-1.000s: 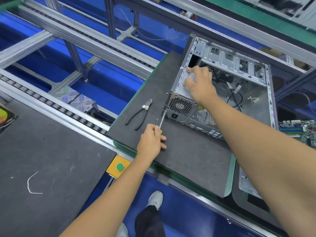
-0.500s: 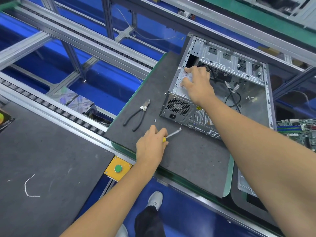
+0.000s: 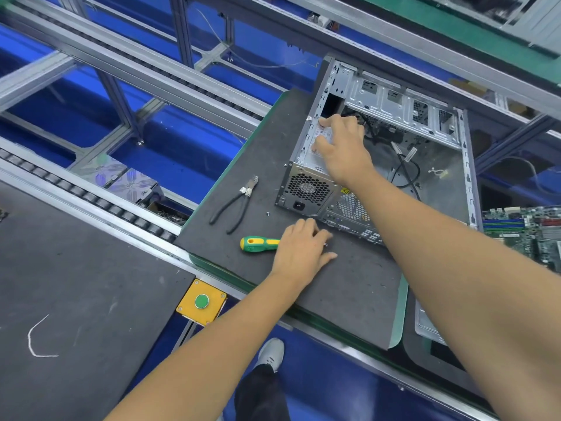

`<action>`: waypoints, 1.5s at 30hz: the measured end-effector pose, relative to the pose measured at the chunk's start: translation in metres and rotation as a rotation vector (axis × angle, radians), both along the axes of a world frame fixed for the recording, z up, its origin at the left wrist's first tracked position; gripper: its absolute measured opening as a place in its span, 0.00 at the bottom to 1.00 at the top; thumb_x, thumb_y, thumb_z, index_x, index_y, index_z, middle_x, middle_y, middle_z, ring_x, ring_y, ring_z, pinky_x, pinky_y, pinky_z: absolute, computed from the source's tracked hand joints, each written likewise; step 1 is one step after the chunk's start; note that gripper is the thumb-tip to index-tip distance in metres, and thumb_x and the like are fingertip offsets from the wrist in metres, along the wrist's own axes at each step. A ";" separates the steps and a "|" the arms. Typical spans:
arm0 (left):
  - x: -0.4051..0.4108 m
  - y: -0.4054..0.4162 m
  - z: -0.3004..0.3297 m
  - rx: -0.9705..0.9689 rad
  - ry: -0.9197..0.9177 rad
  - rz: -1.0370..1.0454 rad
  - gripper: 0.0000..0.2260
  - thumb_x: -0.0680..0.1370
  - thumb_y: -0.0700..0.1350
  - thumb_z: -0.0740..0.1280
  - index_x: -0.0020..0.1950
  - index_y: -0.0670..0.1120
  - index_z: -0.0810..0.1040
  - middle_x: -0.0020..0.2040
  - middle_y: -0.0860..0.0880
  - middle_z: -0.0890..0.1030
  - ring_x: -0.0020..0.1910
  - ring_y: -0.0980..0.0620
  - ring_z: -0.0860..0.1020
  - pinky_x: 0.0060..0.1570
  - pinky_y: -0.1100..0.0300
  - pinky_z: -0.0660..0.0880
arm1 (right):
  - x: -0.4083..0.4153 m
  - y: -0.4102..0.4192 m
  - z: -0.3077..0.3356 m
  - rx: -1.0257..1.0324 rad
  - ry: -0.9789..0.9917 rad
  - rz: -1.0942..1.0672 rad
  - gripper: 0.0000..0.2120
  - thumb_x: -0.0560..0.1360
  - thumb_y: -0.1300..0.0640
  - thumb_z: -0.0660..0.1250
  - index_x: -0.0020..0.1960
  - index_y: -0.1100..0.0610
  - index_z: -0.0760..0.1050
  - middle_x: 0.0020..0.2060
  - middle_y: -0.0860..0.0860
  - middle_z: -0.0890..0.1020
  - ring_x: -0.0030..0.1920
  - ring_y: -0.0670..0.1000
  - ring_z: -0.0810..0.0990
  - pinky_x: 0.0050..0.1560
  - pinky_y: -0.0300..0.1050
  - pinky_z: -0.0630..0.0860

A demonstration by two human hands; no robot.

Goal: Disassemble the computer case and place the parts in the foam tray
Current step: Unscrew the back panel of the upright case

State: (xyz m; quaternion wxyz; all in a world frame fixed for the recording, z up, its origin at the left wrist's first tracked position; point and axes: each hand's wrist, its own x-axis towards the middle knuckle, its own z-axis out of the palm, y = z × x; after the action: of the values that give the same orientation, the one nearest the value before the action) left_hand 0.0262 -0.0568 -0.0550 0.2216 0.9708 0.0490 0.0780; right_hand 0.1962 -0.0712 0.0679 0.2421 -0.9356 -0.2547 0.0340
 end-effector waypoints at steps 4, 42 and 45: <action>0.012 -0.013 -0.007 -0.004 -0.069 -0.078 0.09 0.81 0.48 0.69 0.51 0.42 0.83 0.48 0.43 0.78 0.50 0.40 0.76 0.45 0.48 0.72 | 0.001 0.000 -0.001 0.005 0.006 -0.004 0.21 0.79 0.49 0.60 0.71 0.47 0.68 0.67 0.48 0.66 0.70 0.50 0.61 0.50 0.52 0.67; 0.036 0.166 0.034 -0.565 0.182 0.118 0.03 0.80 0.41 0.71 0.48 0.46 0.78 0.43 0.50 0.82 0.42 0.55 0.80 0.44 0.59 0.75 | -0.003 -0.002 0.002 0.035 0.007 0.020 0.21 0.79 0.52 0.60 0.72 0.50 0.68 0.67 0.48 0.66 0.71 0.49 0.60 0.50 0.48 0.68; 0.053 0.179 0.050 -1.302 0.135 0.320 0.06 0.84 0.37 0.64 0.48 0.44 0.75 0.40 0.48 0.79 0.37 0.55 0.79 0.38 0.63 0.74 | -0.004 -0.003 0.000 0.025 -0.012 0.031 0.21 0.79 0.52 0.60 0.72 0.50 0.68 0.66 0.48 0.67 0.69 0.50 0.61 0.48 0.48 0.69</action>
State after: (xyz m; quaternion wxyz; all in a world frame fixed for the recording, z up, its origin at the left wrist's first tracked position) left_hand 0.0792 0.1226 -0.0050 0.7438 0.6226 0.2431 0.0035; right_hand 0.1927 -0.0740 0.0681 0.2517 -0.9287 -0.2710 0.0287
